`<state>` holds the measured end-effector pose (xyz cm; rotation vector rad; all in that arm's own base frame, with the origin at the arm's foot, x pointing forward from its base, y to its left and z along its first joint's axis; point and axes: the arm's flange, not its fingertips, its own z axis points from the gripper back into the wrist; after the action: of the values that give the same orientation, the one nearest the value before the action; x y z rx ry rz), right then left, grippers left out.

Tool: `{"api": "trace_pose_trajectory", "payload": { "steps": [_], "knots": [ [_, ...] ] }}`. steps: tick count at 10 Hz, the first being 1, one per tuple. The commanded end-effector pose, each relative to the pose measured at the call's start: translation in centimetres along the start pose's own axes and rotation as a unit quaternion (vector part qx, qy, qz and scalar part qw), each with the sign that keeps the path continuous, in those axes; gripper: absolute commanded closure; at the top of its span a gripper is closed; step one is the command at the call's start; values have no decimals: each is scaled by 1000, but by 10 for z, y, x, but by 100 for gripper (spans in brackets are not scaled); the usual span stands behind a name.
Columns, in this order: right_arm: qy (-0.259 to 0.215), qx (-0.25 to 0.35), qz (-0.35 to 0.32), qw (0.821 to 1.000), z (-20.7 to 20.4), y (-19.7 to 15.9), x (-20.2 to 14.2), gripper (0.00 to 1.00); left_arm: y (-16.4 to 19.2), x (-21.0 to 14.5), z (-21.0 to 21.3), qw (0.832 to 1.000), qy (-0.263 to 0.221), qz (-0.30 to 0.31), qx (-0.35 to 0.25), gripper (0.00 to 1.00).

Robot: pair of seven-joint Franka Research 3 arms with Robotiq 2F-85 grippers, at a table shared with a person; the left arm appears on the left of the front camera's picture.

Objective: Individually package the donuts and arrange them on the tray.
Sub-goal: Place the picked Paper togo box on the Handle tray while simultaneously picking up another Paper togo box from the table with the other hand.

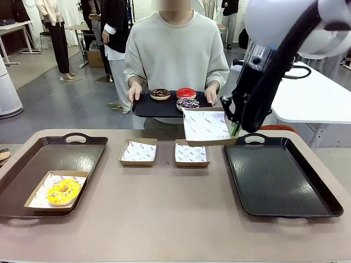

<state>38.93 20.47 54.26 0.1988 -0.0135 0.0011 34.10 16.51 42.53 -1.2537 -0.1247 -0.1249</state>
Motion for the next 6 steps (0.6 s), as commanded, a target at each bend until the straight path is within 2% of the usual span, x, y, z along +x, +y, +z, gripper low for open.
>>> {"api": "trace_pose_trajectory", "payload": {
  "steps": [1, 3, 6],
  "knots": [
    [17, -5, -15, 1000, 9, 9, 24, 100, 21, 8, 29, 998, -34, 17, -47, 0],
    [30, 1, -23, 999, 11, 6, 42, 100, 37, -7, 60, 994, -70, 38, -70, 0],
    [48, -20, -42, 998, -5, 0, 62, 100, 57, -9, 87, 990, -106, 84, -50, 0]
  ]
}}
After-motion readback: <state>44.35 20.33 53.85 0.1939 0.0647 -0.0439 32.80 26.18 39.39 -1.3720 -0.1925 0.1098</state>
